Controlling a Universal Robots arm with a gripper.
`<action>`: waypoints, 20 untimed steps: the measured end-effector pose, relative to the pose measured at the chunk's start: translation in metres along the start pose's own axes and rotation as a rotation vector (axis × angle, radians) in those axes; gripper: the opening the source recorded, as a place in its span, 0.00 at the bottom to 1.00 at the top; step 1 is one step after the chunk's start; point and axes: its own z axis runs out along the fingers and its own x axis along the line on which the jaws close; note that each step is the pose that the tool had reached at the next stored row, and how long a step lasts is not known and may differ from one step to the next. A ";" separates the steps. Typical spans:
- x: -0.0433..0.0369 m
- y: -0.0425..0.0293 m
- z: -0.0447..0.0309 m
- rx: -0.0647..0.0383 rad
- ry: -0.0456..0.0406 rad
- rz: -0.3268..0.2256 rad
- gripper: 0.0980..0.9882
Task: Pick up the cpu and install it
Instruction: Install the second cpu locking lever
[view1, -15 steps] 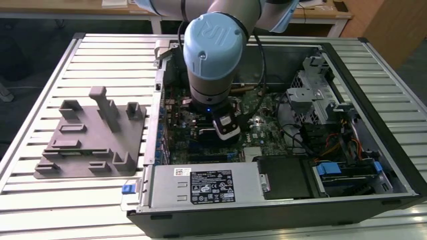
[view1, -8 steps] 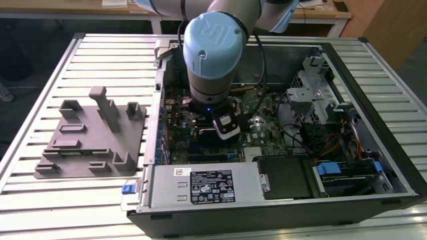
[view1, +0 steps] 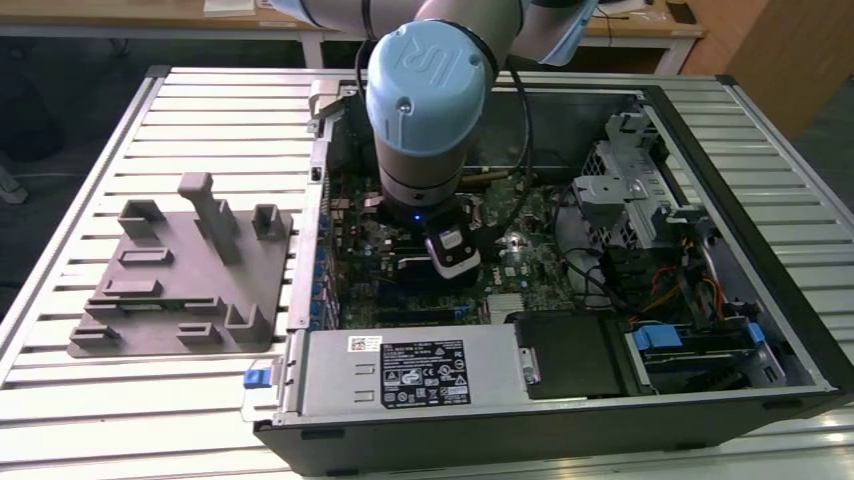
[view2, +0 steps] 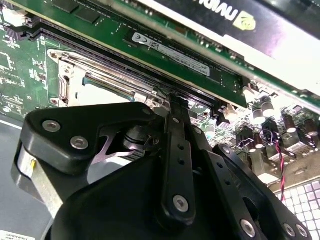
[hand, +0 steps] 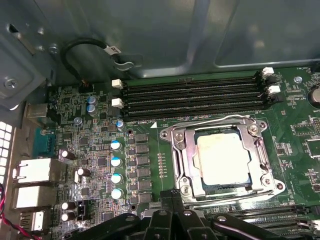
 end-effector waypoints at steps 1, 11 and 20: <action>0.0000 0.0001 0.0000 0.000 0.0000 0.000 0.01; -0.0020 0.0017 -0.0019 0.000 0.0018 0.001 0.01; -0.0033 0.0033 -0.0028 0.000 0.0034 0.001 0.01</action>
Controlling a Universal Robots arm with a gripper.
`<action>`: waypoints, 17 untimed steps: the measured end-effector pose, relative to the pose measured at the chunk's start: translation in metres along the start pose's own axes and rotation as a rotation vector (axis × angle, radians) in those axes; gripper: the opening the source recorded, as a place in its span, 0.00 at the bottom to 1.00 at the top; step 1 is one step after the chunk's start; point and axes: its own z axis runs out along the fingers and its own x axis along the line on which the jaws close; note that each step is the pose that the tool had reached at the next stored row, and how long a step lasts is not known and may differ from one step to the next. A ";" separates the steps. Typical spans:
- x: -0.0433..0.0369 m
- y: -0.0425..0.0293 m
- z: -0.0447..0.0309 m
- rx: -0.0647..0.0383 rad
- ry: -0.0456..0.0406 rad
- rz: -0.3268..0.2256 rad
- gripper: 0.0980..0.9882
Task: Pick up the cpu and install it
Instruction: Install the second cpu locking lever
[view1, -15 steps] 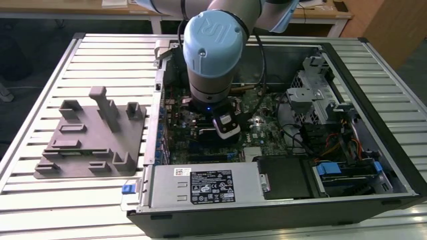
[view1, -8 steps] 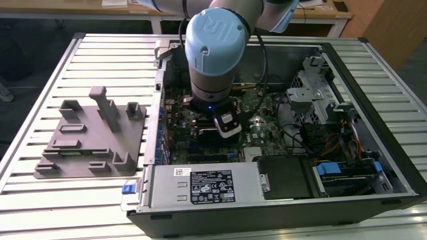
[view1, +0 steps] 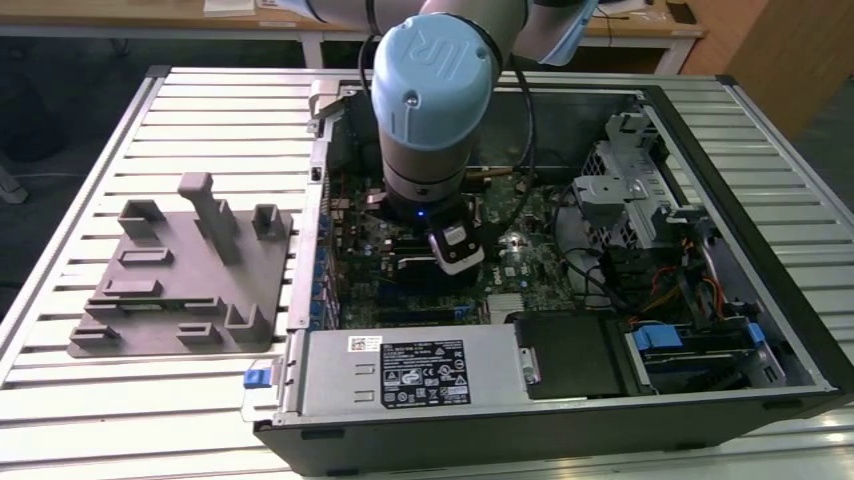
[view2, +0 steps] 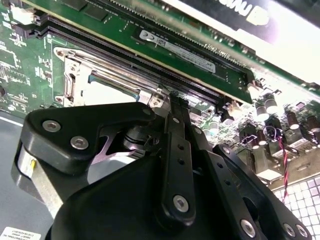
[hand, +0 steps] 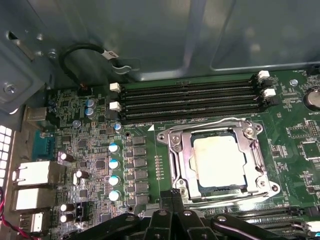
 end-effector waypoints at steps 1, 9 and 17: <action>0.0001 0.0008 0.0004 0.000 0.0000 0.000 0.01; 0.0003 0.0017 0.0021 0.001 -0.0002 0.000 0.01; 0.0003 0.0011 0.0034 0.006 -0.0007 0.000 0.01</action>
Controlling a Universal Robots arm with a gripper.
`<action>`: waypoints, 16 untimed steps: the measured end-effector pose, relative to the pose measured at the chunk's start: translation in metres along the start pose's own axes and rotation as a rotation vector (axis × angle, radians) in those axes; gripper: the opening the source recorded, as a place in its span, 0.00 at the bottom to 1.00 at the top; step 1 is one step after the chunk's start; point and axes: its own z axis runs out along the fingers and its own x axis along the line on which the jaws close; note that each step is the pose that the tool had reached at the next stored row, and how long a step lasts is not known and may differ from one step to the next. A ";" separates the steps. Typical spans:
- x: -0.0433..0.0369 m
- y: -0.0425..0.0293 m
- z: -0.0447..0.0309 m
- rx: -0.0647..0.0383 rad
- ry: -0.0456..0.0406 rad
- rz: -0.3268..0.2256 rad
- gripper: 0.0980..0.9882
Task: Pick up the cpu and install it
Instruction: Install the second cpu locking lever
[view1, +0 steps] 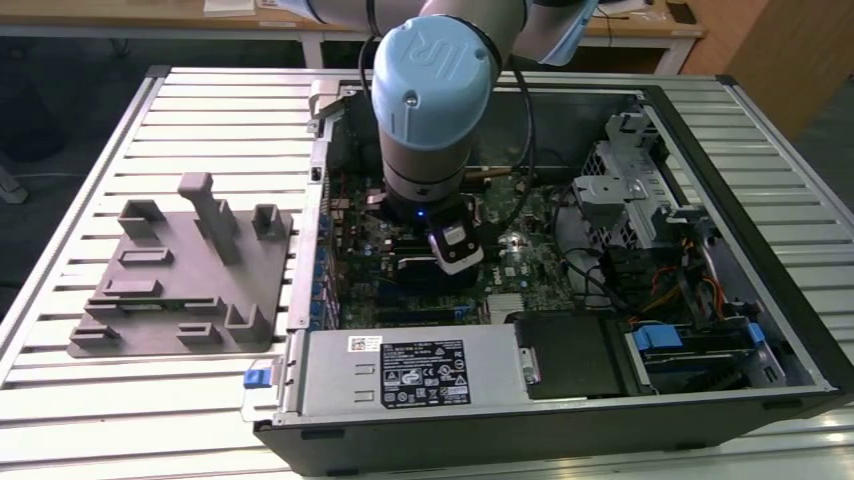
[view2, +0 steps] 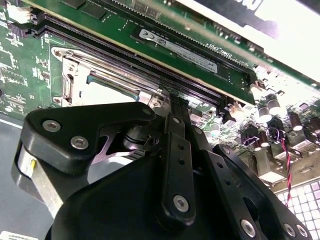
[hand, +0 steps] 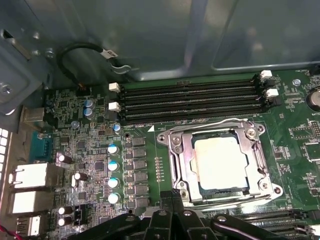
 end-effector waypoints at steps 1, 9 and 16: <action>0.0000 -0.0001 0.0000 0.001 -0.0001 0.000 0.01; 0.0000 -0.0002 0.0006 0.001 -0.0003 0.000 0.01; 0.0000 -0.0006 0.0014 0.007 -0.0006 0.000 0.01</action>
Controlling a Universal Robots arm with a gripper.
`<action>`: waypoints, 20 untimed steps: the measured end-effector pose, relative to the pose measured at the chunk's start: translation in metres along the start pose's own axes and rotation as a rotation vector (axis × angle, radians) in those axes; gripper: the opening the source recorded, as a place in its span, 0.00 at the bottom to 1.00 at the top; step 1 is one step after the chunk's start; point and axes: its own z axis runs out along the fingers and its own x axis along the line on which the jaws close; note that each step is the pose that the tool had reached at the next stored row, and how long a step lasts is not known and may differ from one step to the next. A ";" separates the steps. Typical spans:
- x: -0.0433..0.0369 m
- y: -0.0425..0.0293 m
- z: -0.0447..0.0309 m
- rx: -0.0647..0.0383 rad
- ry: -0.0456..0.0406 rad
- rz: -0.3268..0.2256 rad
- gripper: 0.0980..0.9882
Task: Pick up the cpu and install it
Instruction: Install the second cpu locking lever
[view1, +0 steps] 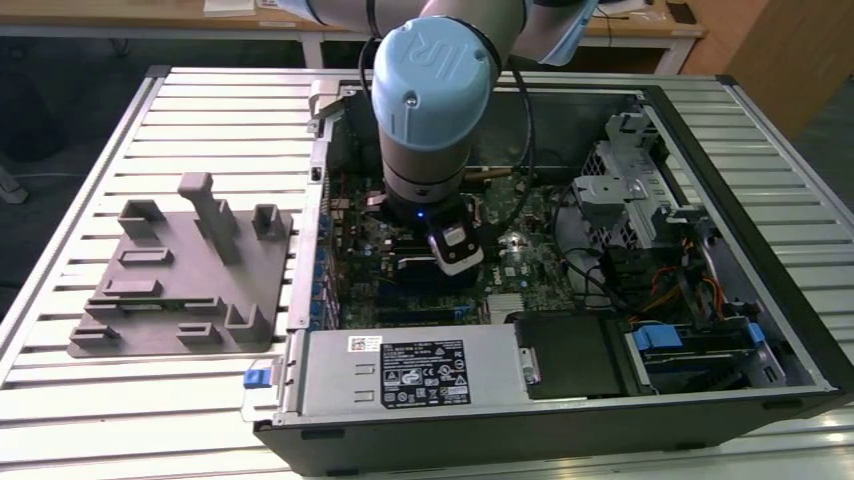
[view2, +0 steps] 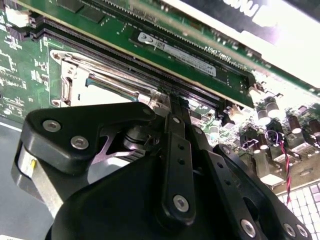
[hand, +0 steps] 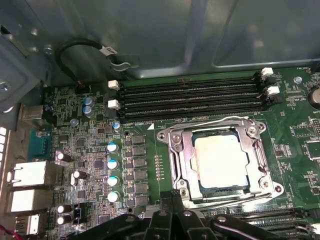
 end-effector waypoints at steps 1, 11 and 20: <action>0.0000 0.0000 0.0001 0.000 -0.0001 0.000 0.01; 0.0001 0.0044 -0.0117 0.000 -0.0003 0.000 0.01; 0.0002 0.0099 -0.0261 0.023 -0.0038 0.001 0.01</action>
